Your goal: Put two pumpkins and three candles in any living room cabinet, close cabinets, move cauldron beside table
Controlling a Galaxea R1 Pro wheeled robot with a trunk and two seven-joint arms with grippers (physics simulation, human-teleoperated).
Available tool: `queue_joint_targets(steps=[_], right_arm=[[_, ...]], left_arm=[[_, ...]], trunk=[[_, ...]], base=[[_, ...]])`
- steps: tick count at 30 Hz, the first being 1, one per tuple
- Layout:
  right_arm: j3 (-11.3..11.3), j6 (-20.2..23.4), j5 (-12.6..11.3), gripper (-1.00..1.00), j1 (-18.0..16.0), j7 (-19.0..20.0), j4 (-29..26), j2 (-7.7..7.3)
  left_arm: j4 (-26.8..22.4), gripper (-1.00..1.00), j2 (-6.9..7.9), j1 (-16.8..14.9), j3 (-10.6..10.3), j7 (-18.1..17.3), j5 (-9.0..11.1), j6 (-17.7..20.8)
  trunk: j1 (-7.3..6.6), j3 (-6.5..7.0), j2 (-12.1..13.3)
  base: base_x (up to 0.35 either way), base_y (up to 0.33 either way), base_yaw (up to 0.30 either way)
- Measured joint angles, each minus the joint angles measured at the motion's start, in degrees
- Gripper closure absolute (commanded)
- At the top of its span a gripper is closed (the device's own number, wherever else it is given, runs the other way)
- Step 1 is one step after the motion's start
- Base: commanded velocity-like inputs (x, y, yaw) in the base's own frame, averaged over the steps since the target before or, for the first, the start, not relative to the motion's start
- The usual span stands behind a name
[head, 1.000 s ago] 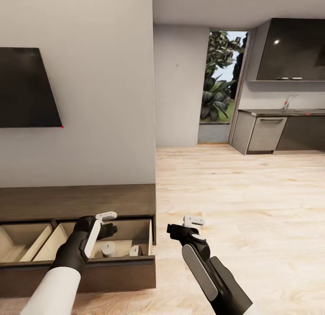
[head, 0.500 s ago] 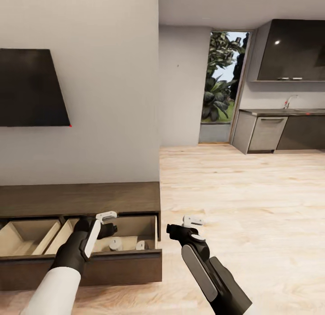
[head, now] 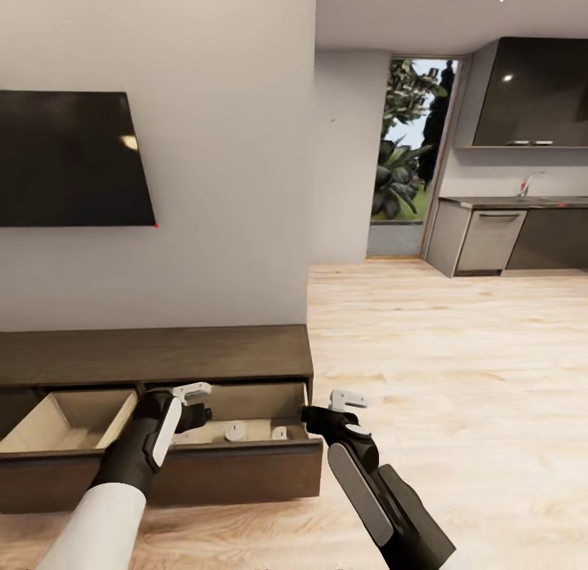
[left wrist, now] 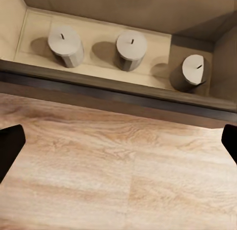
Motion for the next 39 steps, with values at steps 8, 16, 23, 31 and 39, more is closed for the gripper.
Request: queue_joint_targets(steps=[8,16,23,31,39], right_arm=[[0.1,0.0,0.0,-1.00,0.0,0.0,0.0,0.00],[0.0,0.0,-0.1,-1.00,0.0,0.0,0.1,0.01],[0.0,0.0,-0.1,-1.00,0.0,0.0,0.1,0.01],[0.0,0.0,-0.1,-1.00,0.0,0.0,0.1,0.07],[-0.1,0.0,0.0,-1.00,0.0,0.0,1.4,0.23]], left_arm=[[0.0,-1.00,0.00,0.0,0.0,0.0,0.0,0.0],[0.0,-1.00,-0.02,0.0,0.0,0.1,0.0,0.0],[0.0,-1.00,-0.08,0.0,-0.1,0.1,0.0,0.0],[0.0,-1.00,-0.15,0.0,-0.1,0.1,0.0,0.0],[0.0,-1.00,-0.43,0.0,-0.1,0.2,0.0,-0.1]], trunk=[[0.02,0.00,0.0],[0.03,0.00,0.0],[0.03,0.00,0.0],[0.00,0.00,0.0],[0.65,-0.53,-1.2]], base=[[-0.181,0.269,0.000],[-0.306,0.051,0.000],[-0.309,0.000,0.000],[-0.096,0.000,0.000],[-0.001,0.000,0.000]])
